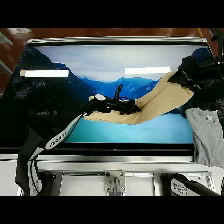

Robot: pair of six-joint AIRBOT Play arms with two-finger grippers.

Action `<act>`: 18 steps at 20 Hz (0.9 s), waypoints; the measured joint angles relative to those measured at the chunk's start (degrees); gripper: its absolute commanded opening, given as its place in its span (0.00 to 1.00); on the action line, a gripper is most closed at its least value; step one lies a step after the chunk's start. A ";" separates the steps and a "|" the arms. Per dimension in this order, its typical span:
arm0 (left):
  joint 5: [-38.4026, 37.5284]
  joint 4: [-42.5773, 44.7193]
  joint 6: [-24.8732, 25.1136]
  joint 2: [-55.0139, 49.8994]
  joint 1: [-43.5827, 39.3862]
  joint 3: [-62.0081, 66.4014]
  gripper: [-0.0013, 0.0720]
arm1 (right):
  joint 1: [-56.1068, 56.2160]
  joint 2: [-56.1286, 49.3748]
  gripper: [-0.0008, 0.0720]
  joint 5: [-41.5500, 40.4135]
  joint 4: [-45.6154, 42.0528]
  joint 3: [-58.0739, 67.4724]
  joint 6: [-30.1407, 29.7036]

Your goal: Fold the shirts.

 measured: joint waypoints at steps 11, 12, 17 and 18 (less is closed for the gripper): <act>-7.34 41.94 -13.20 32.48 32.98 1.64 0.07 | 27.12 -14.14 0.09 -24.96 -4.66 -0.02 1.42; -8.68 44.28 -13.94 36.17 36.76 1.62 0.07 | 29.70 -16.94 0.10 -28.68 -3.58 -0.02 1.42; -16.48 49.70 -16.00 50.18 51.80 1.66 0.07 | 38.75 -31.76 0.72 -45.16 10.49 -0.04 0.52; -17.90 50.07 -16.06 51.47 53.27 1.66 0.07 | 39.32 -33.88 0.72 -46.16 13.84 -0.07 -0.46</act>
